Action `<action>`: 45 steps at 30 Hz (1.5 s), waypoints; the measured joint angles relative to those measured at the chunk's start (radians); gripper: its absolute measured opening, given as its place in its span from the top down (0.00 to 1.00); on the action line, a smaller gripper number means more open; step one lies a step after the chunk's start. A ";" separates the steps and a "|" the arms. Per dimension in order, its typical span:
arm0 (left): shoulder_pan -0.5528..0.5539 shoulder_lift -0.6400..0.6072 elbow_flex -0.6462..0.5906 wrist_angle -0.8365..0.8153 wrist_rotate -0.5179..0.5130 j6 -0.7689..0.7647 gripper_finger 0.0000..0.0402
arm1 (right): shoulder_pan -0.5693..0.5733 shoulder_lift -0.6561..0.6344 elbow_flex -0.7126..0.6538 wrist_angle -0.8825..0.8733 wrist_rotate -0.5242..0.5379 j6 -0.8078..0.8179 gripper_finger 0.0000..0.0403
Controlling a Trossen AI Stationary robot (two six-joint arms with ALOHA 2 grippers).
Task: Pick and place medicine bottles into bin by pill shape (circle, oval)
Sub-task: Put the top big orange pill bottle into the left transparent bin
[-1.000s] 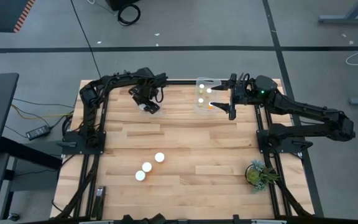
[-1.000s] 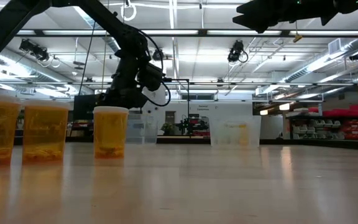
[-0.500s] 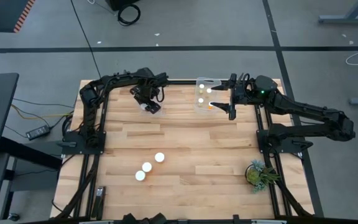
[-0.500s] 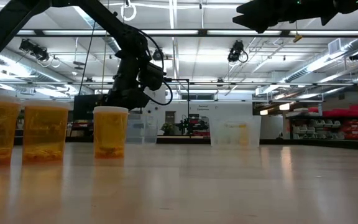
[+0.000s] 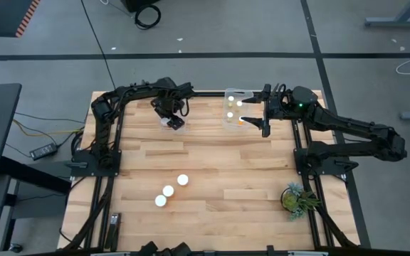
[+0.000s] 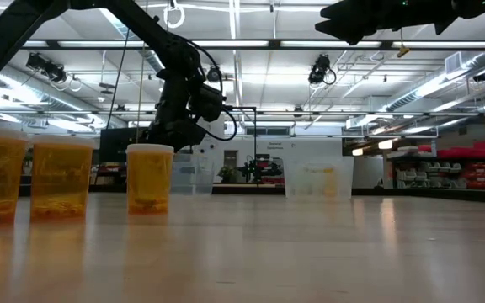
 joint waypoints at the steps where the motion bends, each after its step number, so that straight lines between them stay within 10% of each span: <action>1: 0.000 0.000 0.000 0.006 -0.003 0.005 0.35 | 0.000 0.000 0.000 0.000 0.000 0.000 0.24; 23: -0.174 0.000 0.390 -0.167 0.004 0.017 0.36 | 0.000 0.000 0.000 -0.008 0.000 -0.007 0.24; 45: -0.643 -0.001 0.288 -0.186 0.006 0.008 0.42 | 0.000 0.000 0.000 -0.018 0.000 -0.008 0.24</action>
